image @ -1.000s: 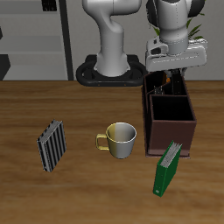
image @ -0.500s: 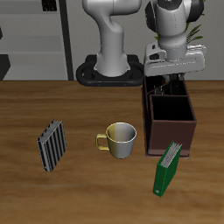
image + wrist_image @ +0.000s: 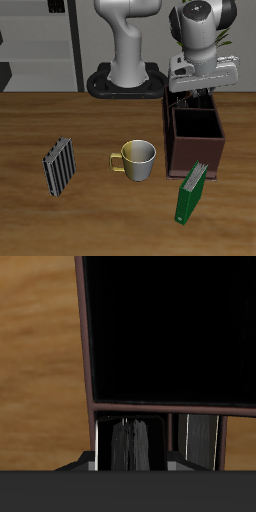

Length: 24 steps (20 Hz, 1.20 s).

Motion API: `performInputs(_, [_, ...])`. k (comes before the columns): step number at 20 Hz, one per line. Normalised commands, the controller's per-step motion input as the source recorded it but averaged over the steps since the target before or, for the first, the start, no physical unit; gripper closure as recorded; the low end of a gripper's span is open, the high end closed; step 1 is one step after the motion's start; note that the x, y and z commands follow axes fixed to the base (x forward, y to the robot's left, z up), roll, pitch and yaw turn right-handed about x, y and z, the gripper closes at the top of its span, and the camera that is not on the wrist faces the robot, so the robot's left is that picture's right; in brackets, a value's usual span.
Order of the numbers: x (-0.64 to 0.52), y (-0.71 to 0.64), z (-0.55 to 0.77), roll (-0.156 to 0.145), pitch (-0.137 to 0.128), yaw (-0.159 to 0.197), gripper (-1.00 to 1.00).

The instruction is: Place the yellow book into the left desk caddy's front compartment and place the orange book into the left desk caddy's left compartment and place the black book into the left desk caddy's back compartment

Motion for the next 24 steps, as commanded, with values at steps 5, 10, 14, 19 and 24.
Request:
performInputs(5, [-0.22,0.07,-0.22,0.027,-0.002,0.03,1.0])
performInputs(10, [-0.11,0.0,-0.13,-0.017,-0.001,0.013,1.0])
performInputs(14, [-0.02,-0.05,-0.07,-0.029,0.009,0.0,1.0])
performInputs(19, [-0.05,-0.11,0.05,-0.029,-0.002,-0.021,-1.0])
performInputs(24, [0.05,0.0,0.11,0.0,-0.008,0.001,-1.0])
